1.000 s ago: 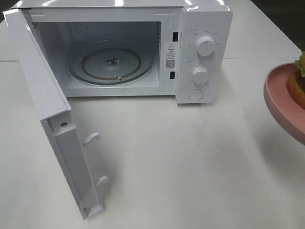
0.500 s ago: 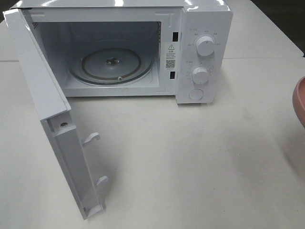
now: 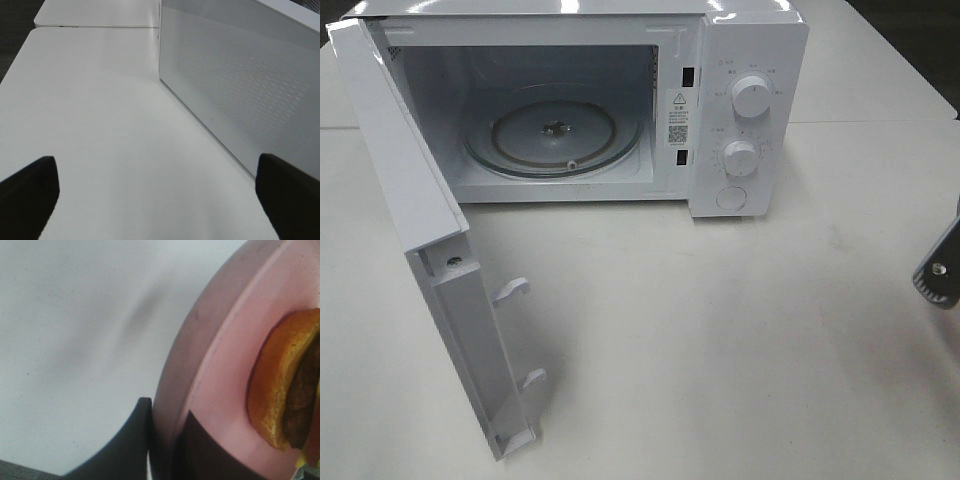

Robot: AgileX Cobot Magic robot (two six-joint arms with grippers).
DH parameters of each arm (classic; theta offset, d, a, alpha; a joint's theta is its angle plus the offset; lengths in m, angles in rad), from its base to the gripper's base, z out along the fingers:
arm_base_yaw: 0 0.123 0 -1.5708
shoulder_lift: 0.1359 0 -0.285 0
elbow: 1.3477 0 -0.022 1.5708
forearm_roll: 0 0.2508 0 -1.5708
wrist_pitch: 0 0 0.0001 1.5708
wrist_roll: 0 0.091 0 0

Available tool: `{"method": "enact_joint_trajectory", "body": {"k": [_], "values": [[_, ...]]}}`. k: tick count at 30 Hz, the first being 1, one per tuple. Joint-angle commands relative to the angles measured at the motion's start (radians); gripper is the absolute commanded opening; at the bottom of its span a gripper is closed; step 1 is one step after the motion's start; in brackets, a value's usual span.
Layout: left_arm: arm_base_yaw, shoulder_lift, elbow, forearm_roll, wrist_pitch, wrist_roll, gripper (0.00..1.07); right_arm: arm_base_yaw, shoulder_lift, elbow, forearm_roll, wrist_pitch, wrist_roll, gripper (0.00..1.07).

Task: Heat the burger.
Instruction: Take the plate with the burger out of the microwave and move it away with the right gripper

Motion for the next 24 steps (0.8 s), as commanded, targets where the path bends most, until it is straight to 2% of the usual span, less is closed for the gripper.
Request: {"method": "enact_joint_trajectory", "body": {"k": [1, 10, 24], "values": [[0.003, -0.017, 0.002, 0.002, -0.001, -0.003, 1.00, -0.001, 0.092, -0.042, -0.078, 0.052, 0.111, 0.01], [0.003, -0.017, 0.002, 0.002, -0.001, -0.003, 1.00, -0.001, 0.347, -0.124, -0.074, 0.074, 0.348, 0.02], [0.003, -0.017, 0.002, 0.002, -0.001, -0.003, 1.00, -0.004, 0.601, -0.133, -0.065, -0.028, 0.563, 0.05]]}}
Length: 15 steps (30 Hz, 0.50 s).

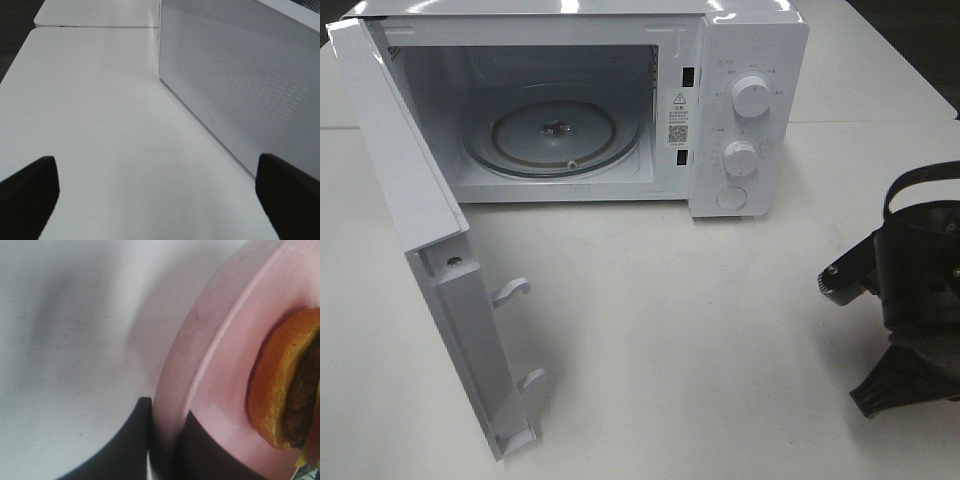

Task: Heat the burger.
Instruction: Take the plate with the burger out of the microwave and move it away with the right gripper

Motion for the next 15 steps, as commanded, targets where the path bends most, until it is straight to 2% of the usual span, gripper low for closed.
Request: {"method": "enact_joint_trajectory", "body": {"k": [1, 6, 11, 14, 15], "values": [[0.003, -0.017, 0.002, 0.002, -0.001, -0.003, 1.00, -0.004, 0.038, -0.006, -0.055, 0.023, 0.039, 0.05], [0.003, -0.017, 0.002, 0.002, -0.001, -0.003, 1.00, -0.057, 0.129, -0.008, -0.058, -0.063, 0.074, 0.06], [0.003, -0.017, 0.002, 0.002, -0.001, -0.003, 1.00, -0.085, 0.186, -0.028, -0.071, -0.060, 0.074, 0.08], [0.003, -0.017, 0.002, 0.002, -0.001, -0.003, 1.00, -0.096, 0.216, -0.050, -0.067, -0.055, 0.072, 0.13], [0.003, -0.017, 0.002, 0.002, -0.001, -0.003, 1.00, -0.096, 0.223, -0.061, -0.063, -0.055, 0.066, 0.18]]}}
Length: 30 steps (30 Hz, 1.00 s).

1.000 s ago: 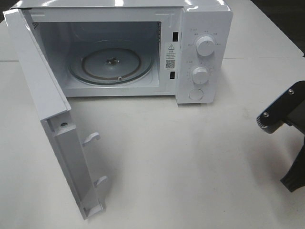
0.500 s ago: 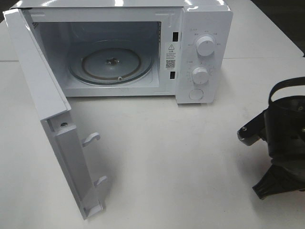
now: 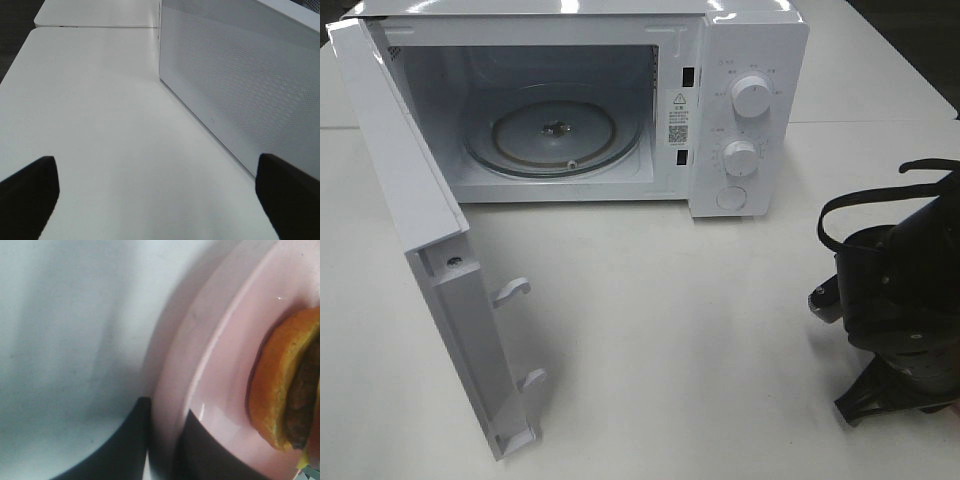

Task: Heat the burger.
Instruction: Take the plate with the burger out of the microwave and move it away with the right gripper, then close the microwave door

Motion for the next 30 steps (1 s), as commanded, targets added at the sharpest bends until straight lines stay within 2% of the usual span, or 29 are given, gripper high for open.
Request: {"method": "enact_joint_trajectory", "body": {"k": [1, 3, 4, 6, 9, 11, 14, 16, 17, 19, 20, 21, 22, 24, 26, 27, 28, 29, 30], "values": [[0.003, -0.017, 0.002, 0.002, -0.001, -0.003, 1.00, -0.008, 0.012, -0.015, -0.021, 0.038, 0.001, 0.18], [0.003, -0.017, 0.002, 0.002, -0.001, -0.003, 1.00, -0.005, 0.011, -0.029, -0.002, 0.040, -0.008, 0.30], [0.003, -0.017, 0.002, 0.002, -0.001, -0.003, 1.00, -0.005, 0.011, -0.029, -0.002, 0.040, -0.008, 0.30], [0.003, -0.017, 0.002, 0.002, -0.001, -0.003, 1.00, -0.005, -0.021, -0.051, 0.032, 0.042, -0.068, 0.45], [0.003, -0.017, 0.002, 0.002, -0.001, -0.003, 1.00, -0.005, -0.037, -0.057, 0.047, 0.044, -0.086, 0.47], [0.003, -0.017, 0.002, 0.002, -0.001, -0.003, 1.00, -0.005, -0.119, -0.082, 0.118, 0.052, -0.173, 0.51], [0.003, -0.017, 0.002, 0.002, -0.001, -0.003, 1.00, -0.005, -0.146, -0.088, 0.144, 0.053, -0.200, 0.51], [0.003, -0.017, 0.002, 0.002, -0.001, -0.003, 1.00, -0.005, -0.255, -0.106, 0.262, 0.049, -0.351, 0.51], [0.003, -0.017, 0.002, 0.002, -0.001, -0.003, 1.00, -0.005, -0.255, -0.106, 0.262, 0.049, -0.351, 0.51], [0.003, -0.017, 0.002, 0.002, -0.001, -0.003, 1.00, -0.005, -0.340, -0.108, 0.360, 0.025, -0.488, 0.52], [0.003, -0.017, 0.002, 0.002, -0.001, -0.003, 1.00, -0.005, -0.340, -0.108, 0.360, 0.025, -0.488, 0.52], [0.003, -0.017, 0.002, 0.002, -0.001, -0.003, 1.00, -0.005, -0.397, -0.108, 0.429, -0.001, -0.581, 0.53], [0.003, -0.017, 0.002, 0.002, -0.001, -0.003, 1.00, -0.005, -0.397, -0.108, 0.429, -0.001, -0.581, 0.53], [0.003, -0.017, 0.002, 0.002, -0.001, -0.003, 1.00, -0.005, -0.491, -0.108, 0.546, -0.026, -0.754, 0.60], [0.003, -0.017, 0.002, 0.002, -0.001, -0.003, 1.00, -0.005, -0.515, -0.108, 0.572, -0.026, -0.792, 0.63], [0.003, -0.017, 0.002, 0.002, -0.001, -0.003, 1.00, -0.005, -0.572, -0.108, 0.616, -0.024, -0.863, 0.71], [0.003, -0.017, 0.002, 0.002, -0.001, -0.003, 1.00, -0.005, -0.572, -0.108, 0.616, -0.024, -0.863, 0.71], [0.003, -0.017, 0.002, 0.002, -0.001, -0.003, 1.00, -0.005, -0.621, -0.108, 0.641, -0.010, -0.889, 0.79], [0.003, -0.017, 0.002, 0.002, -0.001, -0.003, 1.00, -0.005, -0.621, -0.108, 0.641, -0.010, -0.889, 0.79]]}}
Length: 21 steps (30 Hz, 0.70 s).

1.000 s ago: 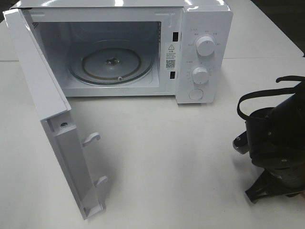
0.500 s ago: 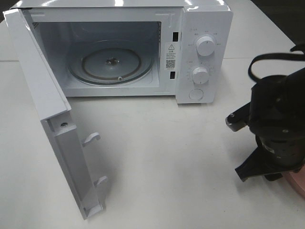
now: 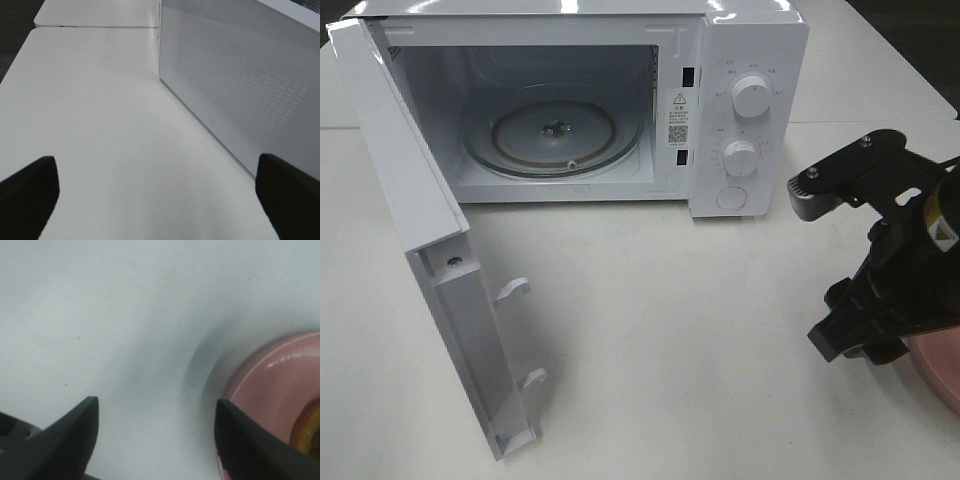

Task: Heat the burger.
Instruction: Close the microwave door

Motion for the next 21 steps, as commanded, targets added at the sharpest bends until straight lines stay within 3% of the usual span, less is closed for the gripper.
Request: {"method": "enact_joint_trajectory", "body": {"k": [1, 21], "values": [[0.003, -0.017, 0.002, 0.002, -0.001, -0.003, 1.00, -0.002, -0.089, -0.002, 0.057, 0.024, -0.084, 0.82], [0.003, -0.017, 0.002, 0.002, -0.001, -0.003, 1.00, -0.002, -0.483, 0.000, 0.095, 0.330, -0.160, 0.76]]}}
